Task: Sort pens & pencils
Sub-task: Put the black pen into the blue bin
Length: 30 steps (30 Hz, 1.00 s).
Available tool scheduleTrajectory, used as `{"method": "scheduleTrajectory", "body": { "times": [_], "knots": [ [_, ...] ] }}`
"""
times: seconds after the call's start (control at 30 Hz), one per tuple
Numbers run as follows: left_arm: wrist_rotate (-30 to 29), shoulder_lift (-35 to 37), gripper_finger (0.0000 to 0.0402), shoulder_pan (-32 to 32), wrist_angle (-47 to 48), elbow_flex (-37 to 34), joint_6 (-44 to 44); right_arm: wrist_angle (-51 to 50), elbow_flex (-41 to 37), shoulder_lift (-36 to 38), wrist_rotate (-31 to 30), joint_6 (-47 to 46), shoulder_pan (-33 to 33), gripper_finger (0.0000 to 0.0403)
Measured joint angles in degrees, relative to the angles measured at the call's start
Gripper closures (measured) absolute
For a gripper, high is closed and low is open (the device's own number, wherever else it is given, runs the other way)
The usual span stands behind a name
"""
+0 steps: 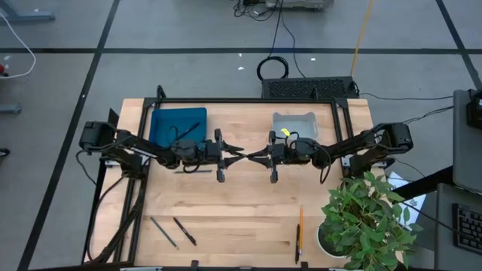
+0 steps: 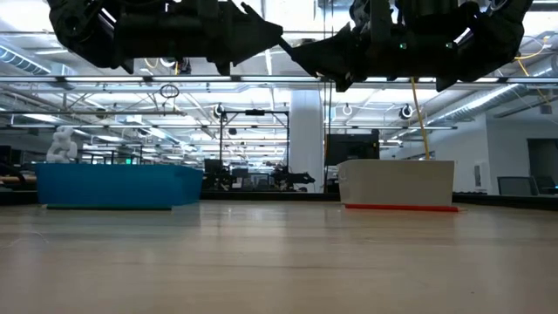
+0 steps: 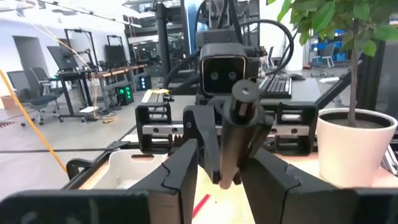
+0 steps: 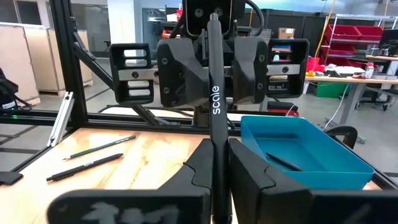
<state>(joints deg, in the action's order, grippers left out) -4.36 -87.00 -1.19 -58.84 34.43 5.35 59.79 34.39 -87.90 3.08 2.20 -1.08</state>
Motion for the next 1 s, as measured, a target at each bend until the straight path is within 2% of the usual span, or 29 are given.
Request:
{"method": "scheduleTrajectory", "body": {
  "times": [0.37, 0.6, 0.8, 0.87, 1.0],
  "knots": [
    [-0.20, 0.01, 0.0287, -0.02, -0.17, 0.03, -0.12, -0.02, 0.00, 0.00, -0.01, 0.00, -0.02, 0.0386],
    [-0.33, 0.02, 0.0367, -0.07, 0.19, 0.03, -0.34, -0.04, 0.00, 0.00, -0.25, 0.15, -0.07, 0.0386],
    [-0.67, 0.02, 0.0367, -0.07, 0.31, 0.05, -0.53, -0.04, 0.00, 0.00, -0.24, 0.22, -0.07, 0.0385],
    [-1.03, 0.02, 0.0364, -0.07, 0.83, 0.09, -0.51, -0.11, 0.00, -0.02, -0.72, -0.21, -0.06, 0.0367],
    [-2.44, 1.38, 0.0366, 0.07, 4.20, -0.15, 0.12, 0.16, -0.64, 0.78, -4.69, -1.59, 0.07, 0.0297]
  ]
}}
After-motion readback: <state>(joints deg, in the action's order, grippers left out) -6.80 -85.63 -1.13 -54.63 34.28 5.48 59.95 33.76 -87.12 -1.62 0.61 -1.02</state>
